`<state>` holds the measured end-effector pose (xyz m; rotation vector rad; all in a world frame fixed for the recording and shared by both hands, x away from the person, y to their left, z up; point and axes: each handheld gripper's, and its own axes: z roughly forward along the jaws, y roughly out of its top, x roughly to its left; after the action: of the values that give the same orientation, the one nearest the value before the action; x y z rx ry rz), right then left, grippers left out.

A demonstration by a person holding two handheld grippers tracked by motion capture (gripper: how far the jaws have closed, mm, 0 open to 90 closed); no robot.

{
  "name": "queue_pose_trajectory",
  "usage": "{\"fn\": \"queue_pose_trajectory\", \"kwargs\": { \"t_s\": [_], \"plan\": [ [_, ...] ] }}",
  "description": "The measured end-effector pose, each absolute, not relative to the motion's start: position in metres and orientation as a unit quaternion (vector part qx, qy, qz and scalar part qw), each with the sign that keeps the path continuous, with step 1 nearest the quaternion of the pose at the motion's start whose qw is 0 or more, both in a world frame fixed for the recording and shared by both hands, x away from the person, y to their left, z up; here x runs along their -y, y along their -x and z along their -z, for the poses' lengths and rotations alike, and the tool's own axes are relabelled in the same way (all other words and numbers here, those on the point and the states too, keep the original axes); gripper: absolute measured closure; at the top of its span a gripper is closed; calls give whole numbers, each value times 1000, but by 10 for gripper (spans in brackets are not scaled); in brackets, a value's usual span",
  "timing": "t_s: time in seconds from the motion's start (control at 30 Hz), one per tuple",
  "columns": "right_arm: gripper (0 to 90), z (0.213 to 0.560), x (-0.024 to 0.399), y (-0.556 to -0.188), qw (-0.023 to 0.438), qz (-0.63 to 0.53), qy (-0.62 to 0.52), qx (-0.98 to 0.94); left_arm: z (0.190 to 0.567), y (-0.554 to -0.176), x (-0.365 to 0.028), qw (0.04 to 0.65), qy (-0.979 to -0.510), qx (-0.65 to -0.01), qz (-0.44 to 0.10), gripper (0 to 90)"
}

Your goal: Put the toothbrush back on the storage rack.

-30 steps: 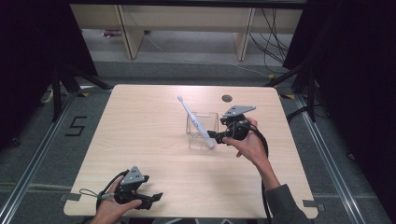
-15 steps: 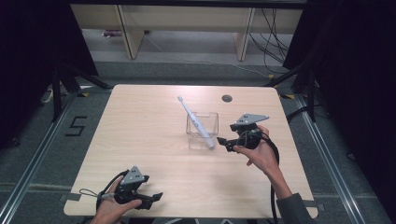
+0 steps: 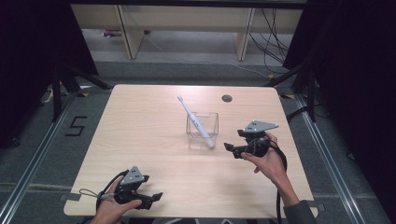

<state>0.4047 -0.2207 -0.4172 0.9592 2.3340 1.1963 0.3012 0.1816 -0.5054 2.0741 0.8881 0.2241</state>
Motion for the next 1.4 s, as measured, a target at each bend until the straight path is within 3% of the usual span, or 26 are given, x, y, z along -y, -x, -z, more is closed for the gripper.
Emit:
{"fn": "queue_pose_trajectory", "kwargs": {
  "t_s": [1.4],
  "plan": [
    [216,451,239,-355,151,-407,-328,-839,505,-301,-182,425,-828,-354,-90,152]
  ]
}}
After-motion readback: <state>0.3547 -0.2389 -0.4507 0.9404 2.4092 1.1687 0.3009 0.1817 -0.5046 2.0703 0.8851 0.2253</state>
